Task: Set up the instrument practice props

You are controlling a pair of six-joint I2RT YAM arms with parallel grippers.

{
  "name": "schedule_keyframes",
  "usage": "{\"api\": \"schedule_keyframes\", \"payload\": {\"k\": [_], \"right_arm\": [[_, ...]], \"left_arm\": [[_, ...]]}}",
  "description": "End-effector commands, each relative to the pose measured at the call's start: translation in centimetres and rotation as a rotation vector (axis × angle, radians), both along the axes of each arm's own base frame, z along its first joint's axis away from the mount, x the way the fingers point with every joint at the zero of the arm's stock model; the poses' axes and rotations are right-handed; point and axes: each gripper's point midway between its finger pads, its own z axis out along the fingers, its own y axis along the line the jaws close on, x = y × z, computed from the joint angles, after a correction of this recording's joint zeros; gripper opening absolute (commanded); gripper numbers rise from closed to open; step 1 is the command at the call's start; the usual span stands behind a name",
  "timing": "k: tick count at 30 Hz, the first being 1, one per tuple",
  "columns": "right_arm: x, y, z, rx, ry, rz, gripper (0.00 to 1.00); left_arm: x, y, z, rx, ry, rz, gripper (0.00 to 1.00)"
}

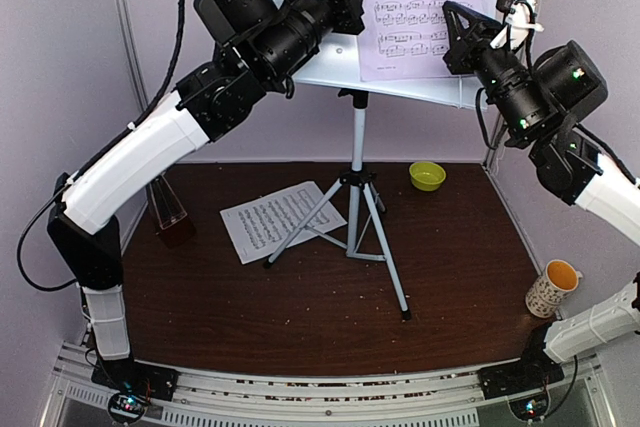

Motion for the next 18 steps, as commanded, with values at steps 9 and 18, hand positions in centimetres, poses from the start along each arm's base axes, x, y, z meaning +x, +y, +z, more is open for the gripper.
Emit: {"api": "schedule_keyframes", "payload": {"k": [9,18], "right_arm": [[-2.4,-0.3,0.7,-0.011,-0.106,0.027,0.00],[-2.0,0.3,0.1,-0.043,-0.105,0.007,0.00]], "left_arm": [[2.1,1.6,-0.3,0.064,-0.004,0.042,0.00],[0.4,2.1,0.2,0.083,-0.076,-0.001,0.00]]}}
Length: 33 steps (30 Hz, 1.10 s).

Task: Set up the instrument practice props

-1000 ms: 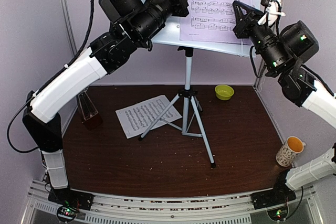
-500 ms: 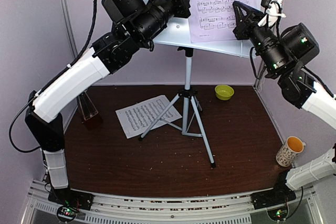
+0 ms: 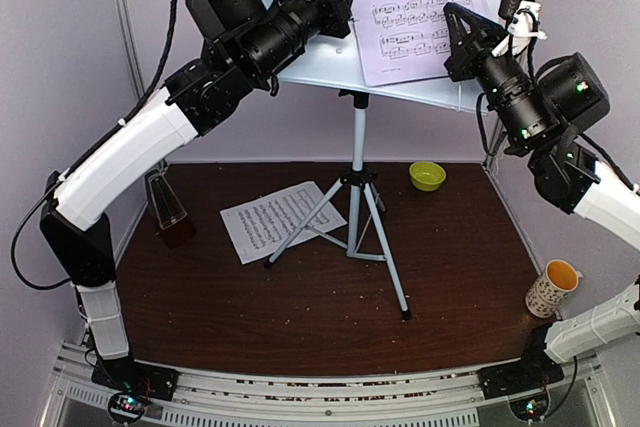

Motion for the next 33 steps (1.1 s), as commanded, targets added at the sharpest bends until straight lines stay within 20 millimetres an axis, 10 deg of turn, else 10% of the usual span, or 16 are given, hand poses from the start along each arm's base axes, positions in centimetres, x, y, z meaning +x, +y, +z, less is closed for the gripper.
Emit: {"api": "schedule_keyframes", "payload": {"k": [1,33], "right_arm": [[-0.8,0.1,0.2,-0.015,-0.027,0.003,0.00],[0.3,0.4,-1.0,-0.115,0.040,-0.098,0.00]], "left_arm": [[-1.0,1.3,0.9,0.002,-0.060,-0.011,0.00],[-2.8,0.2,1.4,0.148,-0.219,-0.030,0.01]]}}
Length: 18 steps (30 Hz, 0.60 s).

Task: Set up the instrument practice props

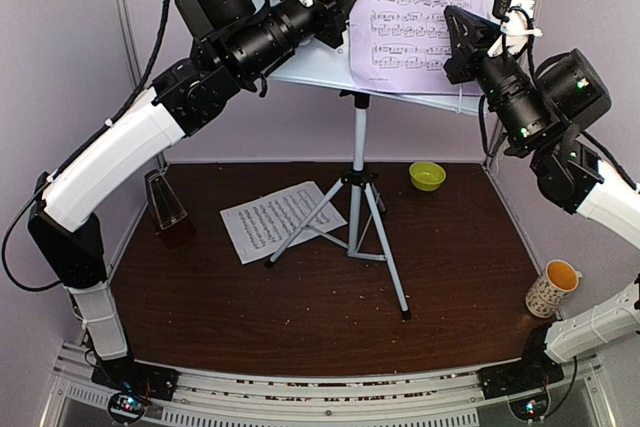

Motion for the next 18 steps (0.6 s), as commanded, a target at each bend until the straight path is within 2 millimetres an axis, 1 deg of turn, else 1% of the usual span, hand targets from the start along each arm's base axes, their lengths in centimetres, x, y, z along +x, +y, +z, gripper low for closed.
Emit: {"api": "schedule_keyframes", "payload": {"k": [1,6,7,8,13,15,16,18], "right_arm": [[0.0,0.5,-0.5,-0.041,0.015,0.001,0.00],[0.0,0.5,-0.5,-0.041,0.015,0.004,0.00],[-0.1,0.6,-0.5,-0.040,0.015,0.005,0.00],[0.0,0.6,-0.5,-0.040,0.015,0.004,0.00],[0.2,0.7,-0.7,-0.042,0.020,-0.002,0.00],[0.3,0.7,-0.8,-0.040,0.026,-0.007,0.00],[0.4,0.6,-0.9,-0.035,0.031,-0.012,0.01],[0.5,0.7,-1.1,-0.037,0.037,-0.011,0.08]], "left_arm": [[-0.2,0.6,1.4,-0.020,-0.038,0.013,0.05],[-0.2,0.8,1.6,-0.022,-0.040,0.019,0.22],[-0.3,0.8,1.7,-0.024,-0.043,0.016,0.24],[-0.4,1.0,1.9,-0.027,-0.044,0.014,0.26],[-0.7,1.5,2.3,-0.039,-0.044,0.014,0.28],[-1.0,2.0,2.5,-0.051,-0.049,0.015,0.32],[-1.1,2.2,2.6,-0.059,-0.051,0.015,0.35],[-1.8,3.0,3.2,-0.076,-0.066,0.016,0.39]]}}
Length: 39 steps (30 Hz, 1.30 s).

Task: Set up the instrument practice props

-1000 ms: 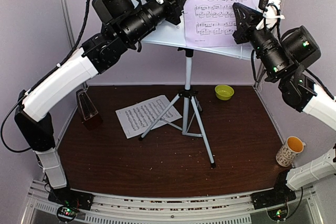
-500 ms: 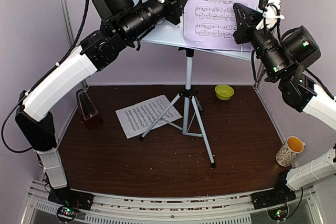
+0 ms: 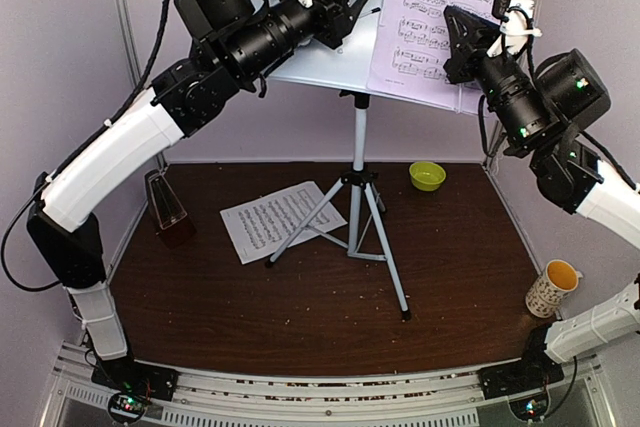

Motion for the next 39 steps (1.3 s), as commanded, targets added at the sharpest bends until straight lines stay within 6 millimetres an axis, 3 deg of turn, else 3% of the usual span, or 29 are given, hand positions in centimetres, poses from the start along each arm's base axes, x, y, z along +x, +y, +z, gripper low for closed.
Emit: {"api": "schedule_keyframes", "payload": {"k": [1,4,14,17,22,33,39], "right_arm": [[0.5,0.6,-1.0,-0.032,0.036,-0.008,0.13],[0.4,0.7,-1.0,-0.023,0.037,0.000,0.30],[-0.4,0.4,0.0,-0.012,0.011,0.025,0.51],[-0.8,0.0,0.4,-0.003,-0.002,0.028,0.66],[-1.4,-0.4,0.8,0.005,-0.013,0.044,0.86],[-1.1,0.0,0.4,-0.007,0.007,0.048,0.88],[-0.4,0.6,-0.8,-0.032,0.032,0.030,0.88]], "left_arm": [[-1.9,3.2,3.3,-0.087,-0.059,0.009,0.40],[-2.5,3.9,3.8,-0.089,-0.072,0.017,0.41],[-3.5,6.6,3.9,-0.054,-0.097,0.077,0.53],[-3.7,7.6,3.3,0.012,-0.102,0.116,0.58],[-3.6,8.3,0.5,0.176,-0.106,0.172,0.64],[-1.8,6.2,-3.2,0.387,-0.064,0.204,0.60],[-0.7,6.5,-4.3,0.421,-0.046,0.271,0.60]]}}
